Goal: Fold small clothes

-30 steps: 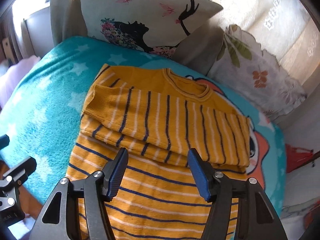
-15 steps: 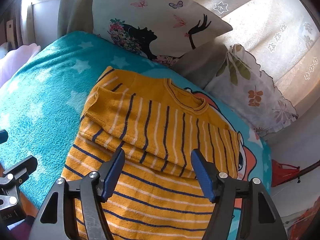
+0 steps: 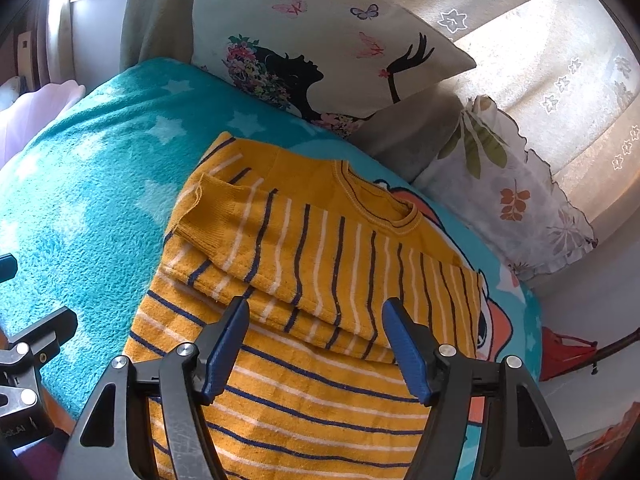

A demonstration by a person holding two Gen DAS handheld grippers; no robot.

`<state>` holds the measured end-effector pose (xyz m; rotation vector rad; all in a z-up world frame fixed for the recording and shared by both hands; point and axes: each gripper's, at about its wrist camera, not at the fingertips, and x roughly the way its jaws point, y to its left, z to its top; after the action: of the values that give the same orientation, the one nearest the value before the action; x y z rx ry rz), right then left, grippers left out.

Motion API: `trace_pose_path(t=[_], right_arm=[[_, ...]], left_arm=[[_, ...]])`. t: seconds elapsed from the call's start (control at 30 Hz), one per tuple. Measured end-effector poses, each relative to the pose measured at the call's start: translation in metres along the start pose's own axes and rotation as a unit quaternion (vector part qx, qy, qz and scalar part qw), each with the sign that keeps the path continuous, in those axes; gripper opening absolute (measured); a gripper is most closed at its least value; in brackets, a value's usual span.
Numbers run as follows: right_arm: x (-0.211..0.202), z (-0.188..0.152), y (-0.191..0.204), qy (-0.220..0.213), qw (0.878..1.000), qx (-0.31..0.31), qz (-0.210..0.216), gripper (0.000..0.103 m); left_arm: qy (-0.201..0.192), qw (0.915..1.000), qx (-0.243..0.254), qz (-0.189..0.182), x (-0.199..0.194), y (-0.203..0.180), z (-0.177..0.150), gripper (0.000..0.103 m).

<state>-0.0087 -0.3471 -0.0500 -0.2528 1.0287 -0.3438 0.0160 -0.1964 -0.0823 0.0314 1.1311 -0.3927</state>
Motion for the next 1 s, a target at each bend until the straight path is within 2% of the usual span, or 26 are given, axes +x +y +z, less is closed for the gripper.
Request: trace_pose_path(t=[0.5,0.8,1.0], right_arm=[[0.004,-0.003,0.001,0.005,1.0,-0.003,-0.002,0.074],[-0.001,-0.003,0.0,-0.002,1.0,-0.011,-0.027,0.077],[0.005,-0.006,-0.002,0.017,0.999,-0.013,-0.041,0.078]], left_arm=[[0.0,0.9999,0.008,0.012,0.005,-0.003,-0.002,0.086],[0.001,0.9998,0.016,0.012,0.005,-0.007,0.001,0.086],[0.004,0.9997,0.023,0.009,0.007,-0.011,0.002,0.086]])
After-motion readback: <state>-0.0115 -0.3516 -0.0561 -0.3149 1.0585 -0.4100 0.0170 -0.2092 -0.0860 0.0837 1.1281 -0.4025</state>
